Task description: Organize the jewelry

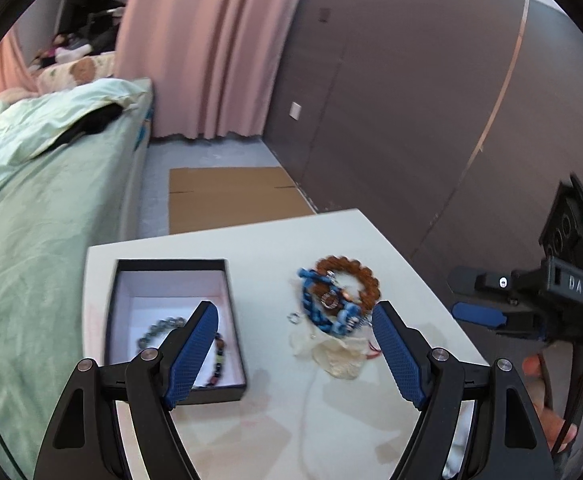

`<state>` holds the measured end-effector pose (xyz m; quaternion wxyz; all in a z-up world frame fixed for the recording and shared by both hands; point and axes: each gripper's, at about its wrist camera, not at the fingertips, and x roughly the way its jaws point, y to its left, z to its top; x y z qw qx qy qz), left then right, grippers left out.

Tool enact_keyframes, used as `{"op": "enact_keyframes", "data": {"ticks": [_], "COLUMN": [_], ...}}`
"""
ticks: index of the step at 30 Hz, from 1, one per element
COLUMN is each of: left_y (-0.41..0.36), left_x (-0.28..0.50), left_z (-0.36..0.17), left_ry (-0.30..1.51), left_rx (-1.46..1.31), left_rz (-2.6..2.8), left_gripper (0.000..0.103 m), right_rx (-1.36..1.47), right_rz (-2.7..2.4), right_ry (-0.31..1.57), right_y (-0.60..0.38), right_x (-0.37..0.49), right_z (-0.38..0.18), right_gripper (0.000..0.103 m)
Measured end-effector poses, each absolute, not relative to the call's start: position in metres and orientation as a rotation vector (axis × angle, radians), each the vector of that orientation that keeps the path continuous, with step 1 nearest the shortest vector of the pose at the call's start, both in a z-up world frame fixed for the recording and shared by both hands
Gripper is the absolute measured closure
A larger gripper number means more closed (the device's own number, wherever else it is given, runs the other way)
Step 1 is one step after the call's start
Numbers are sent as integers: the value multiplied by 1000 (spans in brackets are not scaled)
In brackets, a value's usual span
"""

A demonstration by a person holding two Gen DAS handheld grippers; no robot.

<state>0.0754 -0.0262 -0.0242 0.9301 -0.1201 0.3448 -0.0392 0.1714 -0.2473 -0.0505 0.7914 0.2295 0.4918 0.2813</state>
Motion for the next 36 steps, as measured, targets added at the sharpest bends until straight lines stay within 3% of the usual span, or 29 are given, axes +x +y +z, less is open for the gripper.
{"op": "enact_keyframes", "data": {"ticks": [19,26,33,36], "left_y": [-96,-111,-113,-110], "left_x": [108,119,129,132], "left_z": [-67,-82,-99,-102], "left_ry": [825,858,915,926], "left_rx": [-87,-33,-5,-11], "left_rz": [-191,-191,-190,-186], "left_gripper": [23,39,41,66], "right_rx": [475,465,447,438], "right_rz": [454,428,432,434], "right_ry": [1143,1149,1161,1165], "right_y": [-290,-296,-293,-291], "right_x": [180,182,185,186], "right_z": [-65,-67,-69,-70], "right_gripper": [15,15,15,15]}}
